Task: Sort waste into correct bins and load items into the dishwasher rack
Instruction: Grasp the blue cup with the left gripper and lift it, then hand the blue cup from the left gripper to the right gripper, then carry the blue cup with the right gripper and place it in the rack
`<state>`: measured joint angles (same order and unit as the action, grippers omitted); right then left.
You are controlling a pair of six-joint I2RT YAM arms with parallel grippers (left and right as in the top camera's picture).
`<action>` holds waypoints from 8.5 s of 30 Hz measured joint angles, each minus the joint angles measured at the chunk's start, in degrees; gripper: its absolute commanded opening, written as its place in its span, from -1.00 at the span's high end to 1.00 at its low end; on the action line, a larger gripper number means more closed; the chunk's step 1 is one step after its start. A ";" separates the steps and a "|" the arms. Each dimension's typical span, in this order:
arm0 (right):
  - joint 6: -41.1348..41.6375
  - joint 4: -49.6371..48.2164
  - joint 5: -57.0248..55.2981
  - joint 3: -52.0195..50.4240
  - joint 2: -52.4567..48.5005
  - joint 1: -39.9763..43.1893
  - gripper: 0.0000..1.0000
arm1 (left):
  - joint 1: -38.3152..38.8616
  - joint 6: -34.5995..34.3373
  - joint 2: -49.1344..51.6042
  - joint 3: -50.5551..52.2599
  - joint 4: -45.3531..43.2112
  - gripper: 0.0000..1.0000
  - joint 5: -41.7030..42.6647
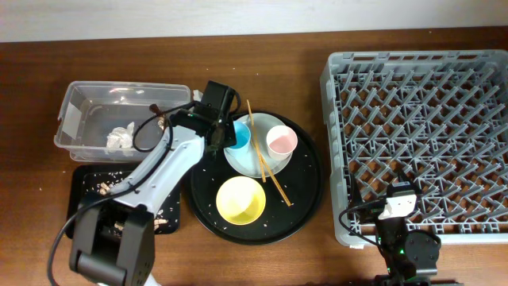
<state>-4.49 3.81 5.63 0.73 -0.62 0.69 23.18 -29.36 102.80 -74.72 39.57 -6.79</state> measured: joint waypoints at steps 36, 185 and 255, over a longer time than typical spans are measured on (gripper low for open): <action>0.00 -2.86 -0.44 -0.07 0.00 0.00 -0.97 | -3.67 1.40 -5.97 -9.46 6.56 0.99 14.38; 37.22 -27.15 76.28 41.53 -52.13 3.89 0.05 | 2.25 18.86 -18.12 -12.63 9.27 -0.20 56.02; 8.33 37.55 10.27 71.32 -91.17 14.21 0.22 | -3.76 18.88 -17.29 -7.54 16.76 -0.18 28.55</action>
<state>3.84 41.36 15.90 72.05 -91.79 14.90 19.42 -10.48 85.52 -82.26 56.34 21.76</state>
